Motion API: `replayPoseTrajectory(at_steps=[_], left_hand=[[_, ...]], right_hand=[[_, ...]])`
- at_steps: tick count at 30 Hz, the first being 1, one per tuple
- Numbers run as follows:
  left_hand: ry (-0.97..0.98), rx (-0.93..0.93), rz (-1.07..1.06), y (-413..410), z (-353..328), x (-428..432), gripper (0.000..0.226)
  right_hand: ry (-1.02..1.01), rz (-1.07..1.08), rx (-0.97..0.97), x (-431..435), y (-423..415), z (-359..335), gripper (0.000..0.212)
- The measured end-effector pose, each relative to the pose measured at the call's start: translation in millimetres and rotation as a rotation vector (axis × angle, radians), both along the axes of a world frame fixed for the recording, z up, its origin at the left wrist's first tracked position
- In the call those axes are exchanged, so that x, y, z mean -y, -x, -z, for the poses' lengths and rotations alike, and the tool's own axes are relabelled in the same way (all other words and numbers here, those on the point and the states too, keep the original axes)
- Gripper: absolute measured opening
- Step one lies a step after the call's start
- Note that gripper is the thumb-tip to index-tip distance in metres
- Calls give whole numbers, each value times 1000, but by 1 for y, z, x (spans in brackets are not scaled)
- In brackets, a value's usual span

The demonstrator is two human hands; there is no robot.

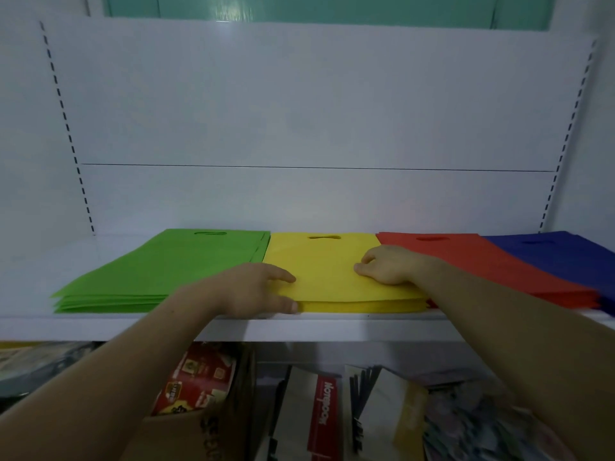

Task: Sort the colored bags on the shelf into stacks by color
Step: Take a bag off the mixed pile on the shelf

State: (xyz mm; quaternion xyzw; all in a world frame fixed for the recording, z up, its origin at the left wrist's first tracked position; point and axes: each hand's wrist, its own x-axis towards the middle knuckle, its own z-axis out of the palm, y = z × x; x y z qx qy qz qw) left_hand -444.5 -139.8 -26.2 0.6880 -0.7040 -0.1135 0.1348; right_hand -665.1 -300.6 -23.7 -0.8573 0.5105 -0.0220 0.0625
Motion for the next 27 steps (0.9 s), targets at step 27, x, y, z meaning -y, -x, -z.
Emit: replayPoseTrajectory(at_steps=[27], left_hand=[[66, 28, -70, -1, 3, -5, 63]], right_hand=[[-45, 5, 60, 0, 1, -2, 69]])
